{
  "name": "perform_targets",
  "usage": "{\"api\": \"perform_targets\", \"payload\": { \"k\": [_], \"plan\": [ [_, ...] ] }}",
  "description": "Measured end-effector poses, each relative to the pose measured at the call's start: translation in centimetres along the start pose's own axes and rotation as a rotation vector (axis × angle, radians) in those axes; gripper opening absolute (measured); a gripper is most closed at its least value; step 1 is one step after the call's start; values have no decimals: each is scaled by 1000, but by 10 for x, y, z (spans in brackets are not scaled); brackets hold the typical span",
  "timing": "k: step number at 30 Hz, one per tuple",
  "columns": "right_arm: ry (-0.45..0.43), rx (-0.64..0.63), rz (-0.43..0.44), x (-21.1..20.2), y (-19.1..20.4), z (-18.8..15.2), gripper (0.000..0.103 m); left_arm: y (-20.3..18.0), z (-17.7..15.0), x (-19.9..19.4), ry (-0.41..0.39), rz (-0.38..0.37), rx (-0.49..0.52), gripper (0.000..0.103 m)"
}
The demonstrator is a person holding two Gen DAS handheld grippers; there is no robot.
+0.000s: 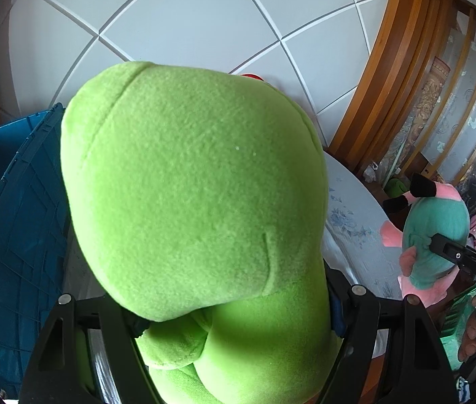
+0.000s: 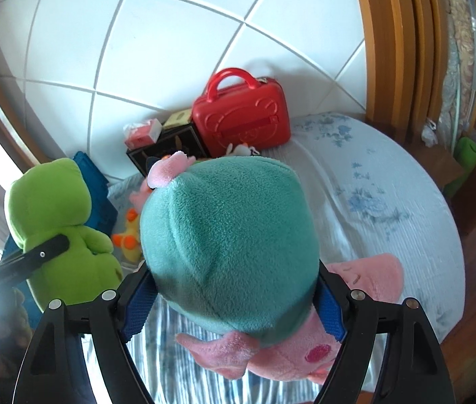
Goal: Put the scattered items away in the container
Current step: 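Lift the green frog with the left tool while the right tool lifts the teal pig toward the crate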
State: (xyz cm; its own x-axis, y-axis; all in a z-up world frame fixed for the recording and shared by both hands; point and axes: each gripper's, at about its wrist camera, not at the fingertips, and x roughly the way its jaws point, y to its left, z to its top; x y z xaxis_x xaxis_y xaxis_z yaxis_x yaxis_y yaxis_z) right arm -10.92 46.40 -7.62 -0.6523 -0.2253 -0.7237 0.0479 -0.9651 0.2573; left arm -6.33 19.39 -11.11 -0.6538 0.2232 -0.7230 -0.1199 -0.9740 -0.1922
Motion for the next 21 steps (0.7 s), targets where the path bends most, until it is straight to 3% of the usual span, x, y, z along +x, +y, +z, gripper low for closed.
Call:
{"api": "perform_targets", "payload": {
  "k": [11,21],
  "plan": [
    [-55,-11,-9,-28,57,1,81,20,9,-43,-61,-28,29,77],
    [-84,-49,0,-31,115,5,82,58,14,-69,-107,-7,22,77]
  ]
}}
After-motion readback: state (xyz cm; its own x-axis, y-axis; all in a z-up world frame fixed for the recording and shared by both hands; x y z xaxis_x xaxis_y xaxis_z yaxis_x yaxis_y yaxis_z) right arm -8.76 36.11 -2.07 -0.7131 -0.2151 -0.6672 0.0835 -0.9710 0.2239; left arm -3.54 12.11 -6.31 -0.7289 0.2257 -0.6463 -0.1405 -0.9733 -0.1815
